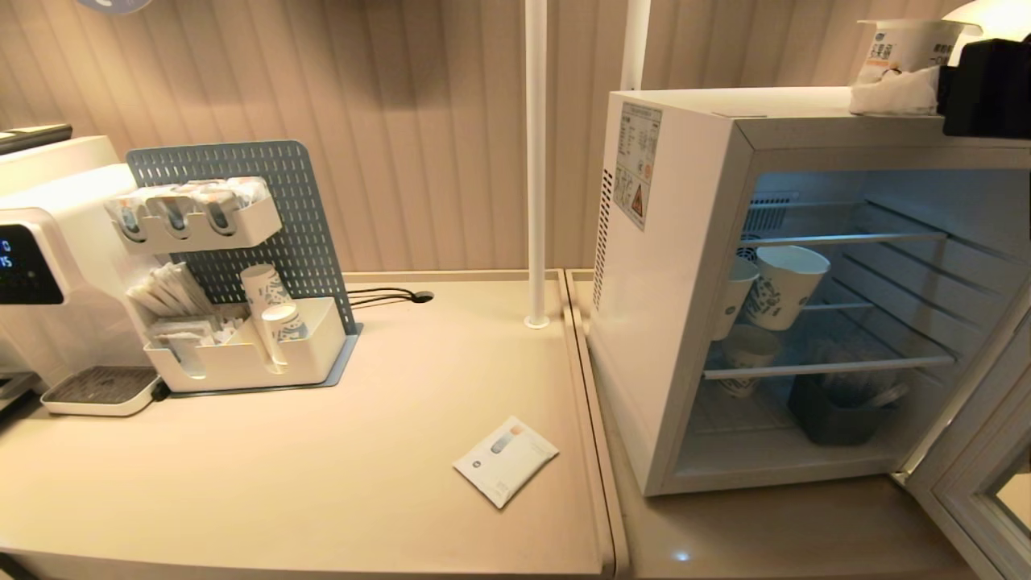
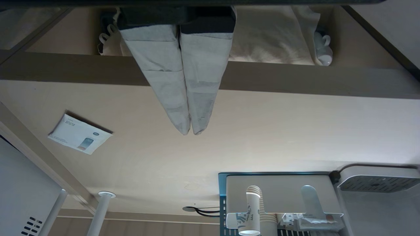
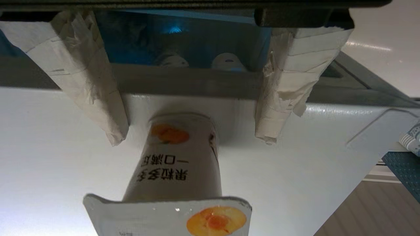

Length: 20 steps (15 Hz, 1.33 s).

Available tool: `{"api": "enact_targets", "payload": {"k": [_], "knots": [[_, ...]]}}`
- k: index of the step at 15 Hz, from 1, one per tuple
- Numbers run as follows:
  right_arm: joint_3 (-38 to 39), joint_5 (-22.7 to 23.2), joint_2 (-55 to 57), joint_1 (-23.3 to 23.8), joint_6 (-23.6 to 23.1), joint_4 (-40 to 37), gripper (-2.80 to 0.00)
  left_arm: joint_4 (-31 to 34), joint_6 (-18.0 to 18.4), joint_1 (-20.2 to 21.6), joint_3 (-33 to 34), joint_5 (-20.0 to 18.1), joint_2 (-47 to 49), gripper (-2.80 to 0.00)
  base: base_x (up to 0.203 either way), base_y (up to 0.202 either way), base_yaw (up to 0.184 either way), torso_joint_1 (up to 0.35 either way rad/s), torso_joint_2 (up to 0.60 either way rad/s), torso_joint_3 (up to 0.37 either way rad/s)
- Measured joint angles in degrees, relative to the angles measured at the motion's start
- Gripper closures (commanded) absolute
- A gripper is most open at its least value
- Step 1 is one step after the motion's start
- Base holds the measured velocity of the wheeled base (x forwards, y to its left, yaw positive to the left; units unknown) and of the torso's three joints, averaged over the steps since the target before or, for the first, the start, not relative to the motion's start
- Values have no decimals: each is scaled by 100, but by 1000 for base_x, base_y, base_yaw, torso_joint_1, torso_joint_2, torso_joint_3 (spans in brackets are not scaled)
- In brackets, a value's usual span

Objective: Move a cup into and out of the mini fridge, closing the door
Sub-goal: Place the yoghurt on the freezer, then close the freezer door

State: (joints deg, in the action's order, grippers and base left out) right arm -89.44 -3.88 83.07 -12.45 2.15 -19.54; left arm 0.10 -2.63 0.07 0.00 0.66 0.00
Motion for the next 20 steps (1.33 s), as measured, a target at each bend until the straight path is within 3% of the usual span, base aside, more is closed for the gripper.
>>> {"api": "enact_targets", "payload": {"k": [2, 3, 12, 17, 20], "knots": [[275, -4, -304, 0, -12, 22, -280, 0, 2, 0, 0, 1, 0, 0, 0, 0, 0, 0, 0, 0], [384, -11, -475, 0, -22, -19, -3, 0, 2, 0, 0, 0, 0, 0, 0, 0, 0, 0, 0, 0], [1088, -47, -2244, -8, -39, -649, 0, -2, 2, 0, 0, 2, 0, 0, 0, 0, 0, 0, 0, 0], [2577, -146, -3755, -50, 425, -1035, 0, 0, 11, 0, 0, 2, 0, 0, 0, 0, 0, 0, 0, 0], [3326, -340, -4595, 246, 780, -1101, 0, 0, 10, 0, 0, 2, 0, 0, 0, 0, 0, 0, 0, 0]]}}
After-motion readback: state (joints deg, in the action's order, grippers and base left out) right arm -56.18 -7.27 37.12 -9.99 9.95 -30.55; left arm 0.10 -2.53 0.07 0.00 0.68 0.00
